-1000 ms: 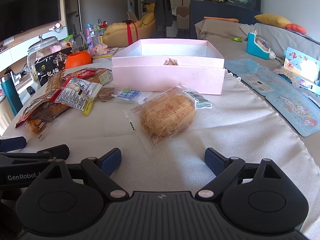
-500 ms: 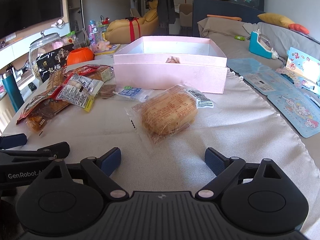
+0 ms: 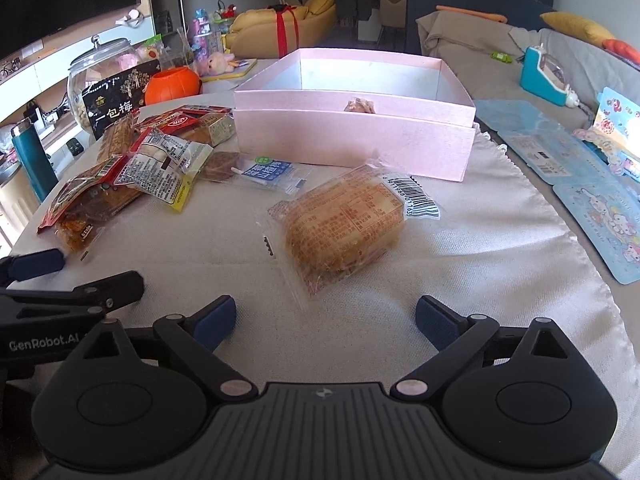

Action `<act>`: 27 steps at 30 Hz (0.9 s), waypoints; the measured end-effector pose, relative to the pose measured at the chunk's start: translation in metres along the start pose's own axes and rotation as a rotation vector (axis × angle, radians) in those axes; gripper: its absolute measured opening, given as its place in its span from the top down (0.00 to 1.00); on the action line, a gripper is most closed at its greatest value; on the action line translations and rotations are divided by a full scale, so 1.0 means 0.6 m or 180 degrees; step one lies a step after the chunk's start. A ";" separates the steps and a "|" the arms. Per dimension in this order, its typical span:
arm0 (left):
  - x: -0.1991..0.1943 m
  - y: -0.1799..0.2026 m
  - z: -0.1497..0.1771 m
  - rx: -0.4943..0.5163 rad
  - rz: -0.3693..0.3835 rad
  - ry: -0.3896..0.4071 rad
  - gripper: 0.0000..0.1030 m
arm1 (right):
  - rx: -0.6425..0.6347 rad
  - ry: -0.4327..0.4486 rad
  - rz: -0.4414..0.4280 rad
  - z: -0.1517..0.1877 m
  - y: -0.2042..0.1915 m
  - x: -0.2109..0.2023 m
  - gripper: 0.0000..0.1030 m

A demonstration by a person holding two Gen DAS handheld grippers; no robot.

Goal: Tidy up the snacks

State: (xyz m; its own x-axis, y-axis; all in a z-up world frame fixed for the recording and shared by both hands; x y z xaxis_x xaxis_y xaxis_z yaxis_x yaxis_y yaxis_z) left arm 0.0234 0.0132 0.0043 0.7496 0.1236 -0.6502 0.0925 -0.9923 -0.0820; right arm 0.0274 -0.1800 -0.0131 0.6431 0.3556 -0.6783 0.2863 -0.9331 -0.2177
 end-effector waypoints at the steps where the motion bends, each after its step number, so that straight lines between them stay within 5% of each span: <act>1: -0.001 -0.011 -0.003 -0.0080 0.0065 -0.0025 0.02 | -0.0002 -0.0027 0.0019 -0.002 -0.002 0.002 0.04; 14: -0.033 -0.142 -0.057 -0.0598 0.0318 -0.0201 0.03 | -0.0255 0.0224 -0.0302 -0.027 -0.038 -0.012 0.16; 18: -0.041 -0.131 -0.060 -0.0595 0.0629 -0.0303 0.03 | -0.0334 0.0404 -0.0111 -0.028 -0.032 -0.037 0.16; 21: -0.024 -0.110 -0.064 -0.0463 0.0647 -0.0296 0.03 | -0.0300 0.0406 0.0019 -0.037 -0.010 -0.039 0.16; 23: -0.005 -0.097 -0.071 -0.0373 0.0551 -0.0356 0.11 | -0.0199 0.0360 0.0060 -0.048 0.008 -0.025 0.16; 27: -0.024 -0.074 -0.100 -0.0294 0.0838 -0.0100 0.23 | -0.0210 0.0378 0.0222 -0.061 0.024 0.012 0.15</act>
State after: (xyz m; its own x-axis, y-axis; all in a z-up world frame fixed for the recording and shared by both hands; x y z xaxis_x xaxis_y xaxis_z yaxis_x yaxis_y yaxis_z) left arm 0.0481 0.0553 0.0625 0.7352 -0.1400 -0.6632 -0.0424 -0.9860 0.1612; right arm 0.0623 -0.1887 0.0044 0.7415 0.2976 -0.6014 0.2815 -0.9515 -0.1237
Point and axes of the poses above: each gripper's, at about its wrist camera, not at the fingertips, and x roughly the way its jaws point, y to its right, z to its underside, the point moved 1 cm from there along x, roughly the way its jaws point, and after that the axes turned 15 degrees about -z, right-handed, at the moved point
